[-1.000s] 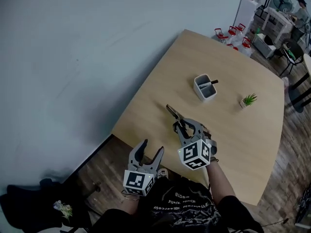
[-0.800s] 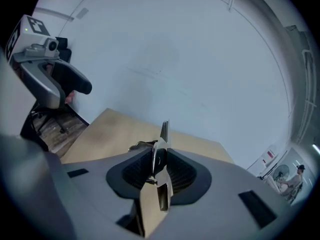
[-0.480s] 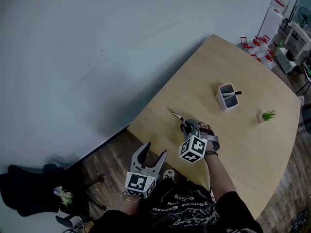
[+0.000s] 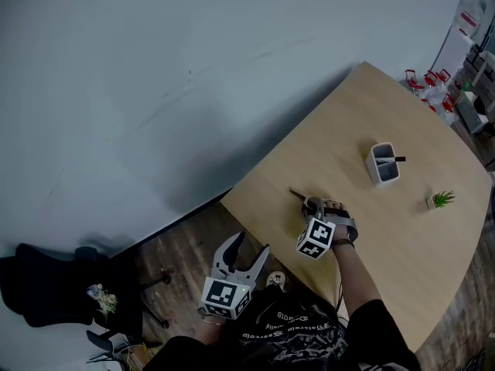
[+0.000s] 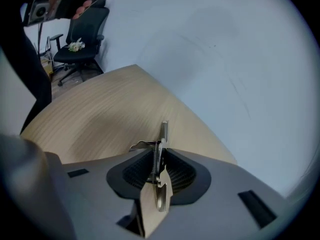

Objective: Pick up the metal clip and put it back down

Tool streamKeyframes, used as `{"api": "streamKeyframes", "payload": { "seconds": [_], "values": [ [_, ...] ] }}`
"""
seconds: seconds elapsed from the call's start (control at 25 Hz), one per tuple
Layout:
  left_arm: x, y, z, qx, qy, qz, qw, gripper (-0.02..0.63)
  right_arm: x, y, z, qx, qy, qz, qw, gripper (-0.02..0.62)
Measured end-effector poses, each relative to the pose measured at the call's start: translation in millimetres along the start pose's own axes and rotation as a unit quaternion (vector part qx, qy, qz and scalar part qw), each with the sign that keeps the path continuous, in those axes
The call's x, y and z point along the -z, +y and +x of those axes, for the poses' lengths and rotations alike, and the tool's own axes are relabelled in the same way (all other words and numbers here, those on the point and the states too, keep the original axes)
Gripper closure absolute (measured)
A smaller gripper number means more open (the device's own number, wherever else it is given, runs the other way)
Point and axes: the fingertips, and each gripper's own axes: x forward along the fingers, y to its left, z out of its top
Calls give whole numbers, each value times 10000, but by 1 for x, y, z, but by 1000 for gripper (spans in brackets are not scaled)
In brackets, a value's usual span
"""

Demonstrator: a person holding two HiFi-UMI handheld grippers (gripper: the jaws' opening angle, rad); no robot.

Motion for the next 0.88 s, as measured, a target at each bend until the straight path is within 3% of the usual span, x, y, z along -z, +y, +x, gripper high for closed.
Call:
{"api": "streamKeyframes", "payload": {
  "seconds": [0.2, 0.4, 0.6, 0.88],
  "values": [
    [1, 4, -5, -88, -33, -21, 10000, 339, 1, 7, 3, -94, 22, -4, 10000, 485],
    [-1, 4, -8, -92, -69, 0, 9999, 339, -2, 6, -3, -285, -50, 249, 9993, 343],
    [1, -2, -10, -37, -88, -12, 10000, 339, -13, -9, -29, -342, -484, 1048, 9927, 321],
    [-5, -15, -12, 185, -190, 51, 9996, 339, -25, -40, -92, -103, -1315, 2386, 9621, 319]
  ]
}}
